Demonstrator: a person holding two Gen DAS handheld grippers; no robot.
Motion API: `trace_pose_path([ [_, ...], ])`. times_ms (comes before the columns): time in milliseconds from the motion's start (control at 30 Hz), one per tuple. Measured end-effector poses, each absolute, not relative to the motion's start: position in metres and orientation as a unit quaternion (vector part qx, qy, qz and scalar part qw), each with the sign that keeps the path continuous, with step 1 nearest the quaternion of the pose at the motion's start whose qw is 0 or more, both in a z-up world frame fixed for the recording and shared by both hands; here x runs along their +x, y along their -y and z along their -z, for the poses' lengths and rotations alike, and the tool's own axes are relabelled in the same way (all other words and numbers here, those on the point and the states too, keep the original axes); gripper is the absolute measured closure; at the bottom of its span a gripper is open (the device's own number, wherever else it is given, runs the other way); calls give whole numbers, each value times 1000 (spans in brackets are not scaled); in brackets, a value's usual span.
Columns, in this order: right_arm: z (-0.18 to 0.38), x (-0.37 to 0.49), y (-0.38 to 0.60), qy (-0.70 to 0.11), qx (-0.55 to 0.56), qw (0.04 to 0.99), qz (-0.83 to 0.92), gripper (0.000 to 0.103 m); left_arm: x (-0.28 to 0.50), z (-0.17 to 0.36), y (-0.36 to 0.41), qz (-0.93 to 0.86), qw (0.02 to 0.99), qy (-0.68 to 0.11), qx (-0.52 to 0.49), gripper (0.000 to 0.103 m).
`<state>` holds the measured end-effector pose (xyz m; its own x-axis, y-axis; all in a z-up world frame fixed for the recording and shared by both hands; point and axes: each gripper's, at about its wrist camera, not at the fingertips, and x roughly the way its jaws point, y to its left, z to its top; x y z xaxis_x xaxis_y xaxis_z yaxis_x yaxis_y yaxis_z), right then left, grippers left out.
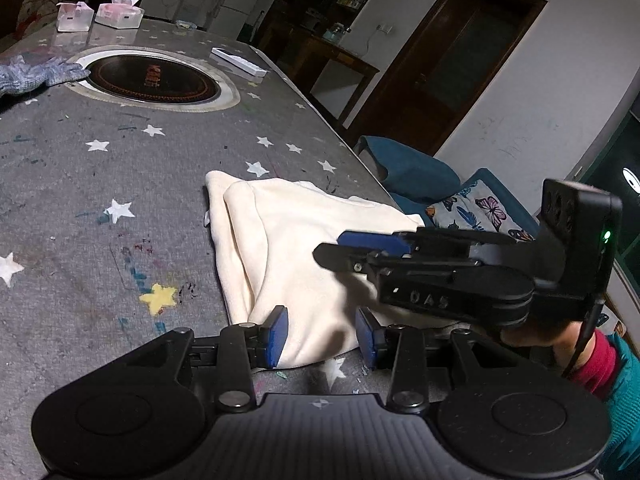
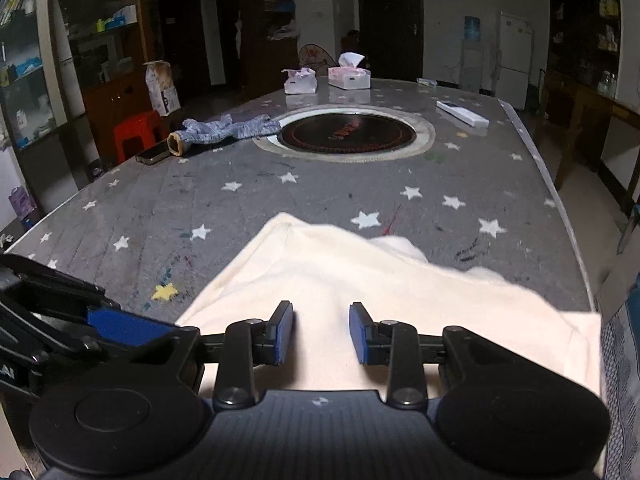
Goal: Fold clothes
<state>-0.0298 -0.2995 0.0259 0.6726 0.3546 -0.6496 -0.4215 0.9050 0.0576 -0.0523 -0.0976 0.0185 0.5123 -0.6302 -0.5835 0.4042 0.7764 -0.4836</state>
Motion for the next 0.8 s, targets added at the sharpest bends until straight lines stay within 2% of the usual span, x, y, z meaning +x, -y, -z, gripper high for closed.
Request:
trace_pose_path([
  [300, -31, -1, 297, -339, -45, 918, -201, 73, -52, -17, 97, 305, 855, -393, -149, 62],
  [567, -15, 23, 289, -361, -53, 911, -194, 78, -50, -15, 95, 308, 852, -394, -153, 62],
  [800, -30, 29, 276, -347, -52, 913, -209, 81, -49, -15, 95, 310, 851, -395, -157, 62],
])
